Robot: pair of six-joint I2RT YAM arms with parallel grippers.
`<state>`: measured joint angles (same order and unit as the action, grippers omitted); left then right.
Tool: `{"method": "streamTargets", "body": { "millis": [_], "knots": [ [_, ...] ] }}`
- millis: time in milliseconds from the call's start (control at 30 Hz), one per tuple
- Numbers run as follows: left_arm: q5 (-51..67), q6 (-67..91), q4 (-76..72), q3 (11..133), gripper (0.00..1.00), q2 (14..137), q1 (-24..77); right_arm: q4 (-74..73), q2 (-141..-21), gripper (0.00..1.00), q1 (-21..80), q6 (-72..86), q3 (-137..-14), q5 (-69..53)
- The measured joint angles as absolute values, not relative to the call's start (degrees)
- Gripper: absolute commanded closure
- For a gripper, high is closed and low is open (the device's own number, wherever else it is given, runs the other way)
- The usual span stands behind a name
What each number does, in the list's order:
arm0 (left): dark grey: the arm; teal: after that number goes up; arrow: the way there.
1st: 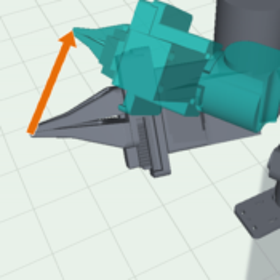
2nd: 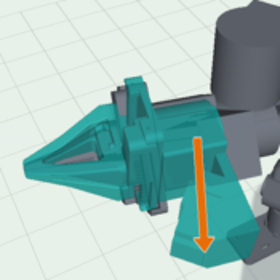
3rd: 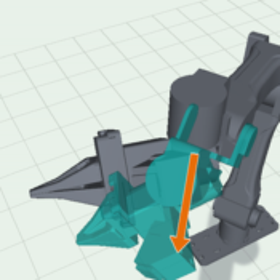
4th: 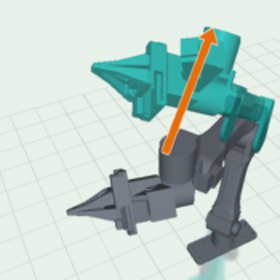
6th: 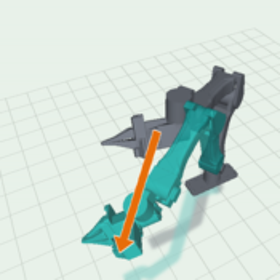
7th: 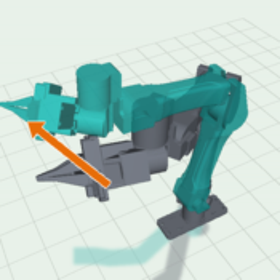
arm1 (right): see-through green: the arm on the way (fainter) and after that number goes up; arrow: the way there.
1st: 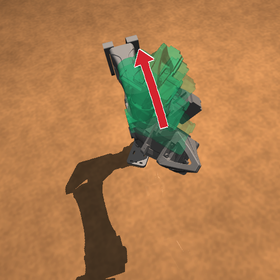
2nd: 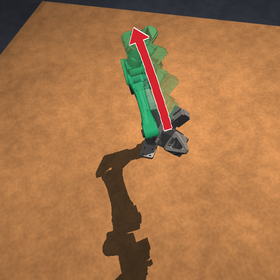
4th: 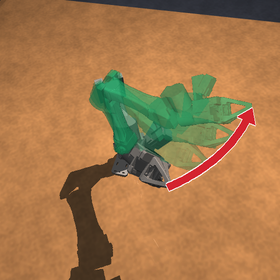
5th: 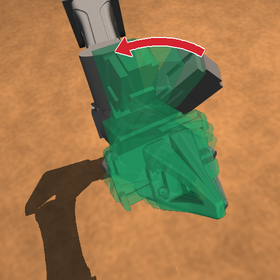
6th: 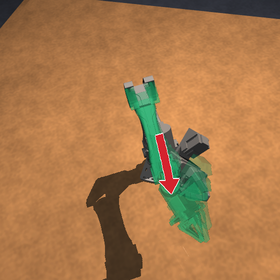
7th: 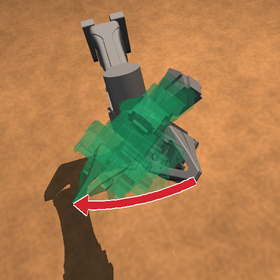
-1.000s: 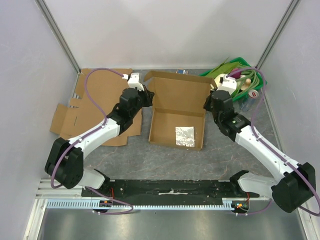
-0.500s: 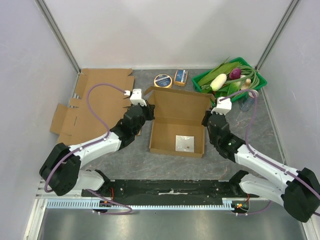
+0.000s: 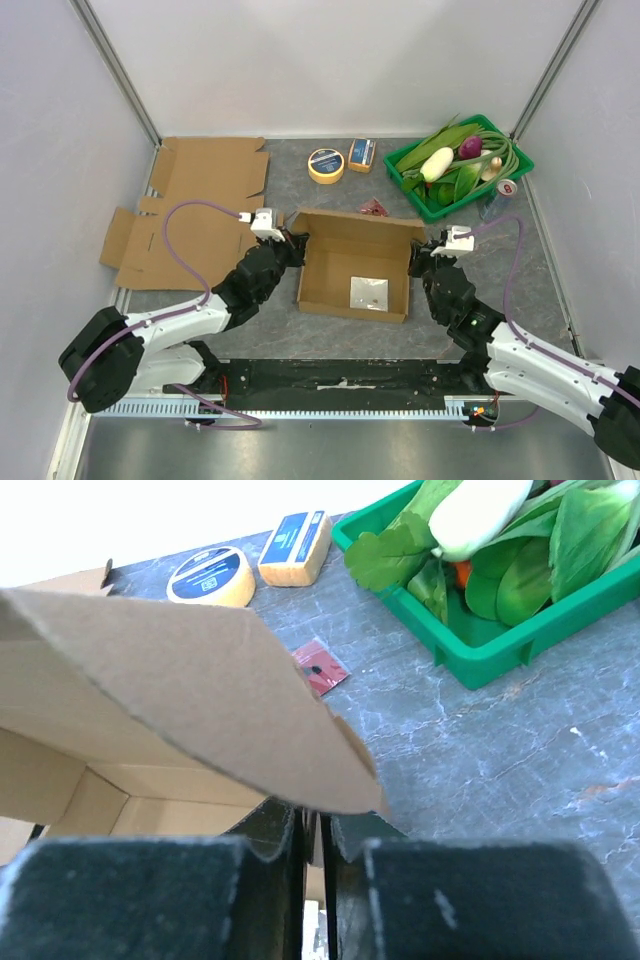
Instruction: Fold the paper box
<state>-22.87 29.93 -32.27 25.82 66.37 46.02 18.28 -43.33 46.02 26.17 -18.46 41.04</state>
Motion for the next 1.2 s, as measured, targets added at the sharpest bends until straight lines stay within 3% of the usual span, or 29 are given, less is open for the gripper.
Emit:
{"method": "streamTargets", "body": {
  "millis": [267,367,400,500,600,767,900,1033,1133,1200],
  "knots": [
    [-27.0,32.2,-34.8,21.9,0.98,67.4,50.6,14.5,-41.3,0.77,47.4,31.1,-16.9,40.7],
    [-27.5,32.6,-35.1,20.5,0.98,66.6,51.3,11.6,-40.9,0.63,48.1,33.8,-16.8,40.3],
    [-27.6,32.8,-34.9,19.9,0.98,66.2,51.5,10.2,-40.5,0.52,48.4,34.9,-16.9,39.9],
    [-28.0,33.1,-34.9,17.9,0.98,64.8,52.2,2.0,-38.8,0.34,49.1,39.4,-17.7,38.1],
    [-28.0,33.5,-34.9,17.3,0.98,64.4,52.6,-11.9,-38.6,0.24,49.3,45.0,-23.0,35.1],
    [-27.9,33.7,-34.7,17.3,0.98,64.6,53.6,-32.8,-35.7,0.18,49.3,50.1,-34.8,25.7],
    [-28.1,33.7,-34.7,17.8,0.98,65.3,54.5,-41.4,-22.8,0.22,49.3,48.8,-38.6,12.4],
    [-28.3,33.7,-34.4,18.3,0.98,66.1,55.3,-39.1,-17.5,0.17,49.3,49.3,-44.9,-0.8],
    [-28.5,33.7,-34.2,18.5,0.98,66.2,55.6,-36.1,-19.9,0.21,49.3,49.5,-50.3,-2.3],
    [-28.7,33.7,-33.9,18.7,0.98,66.3,55.7,-36.8,-25.6,0.16,49.3,47.8,-57.5,-2.0]
  ]
}}
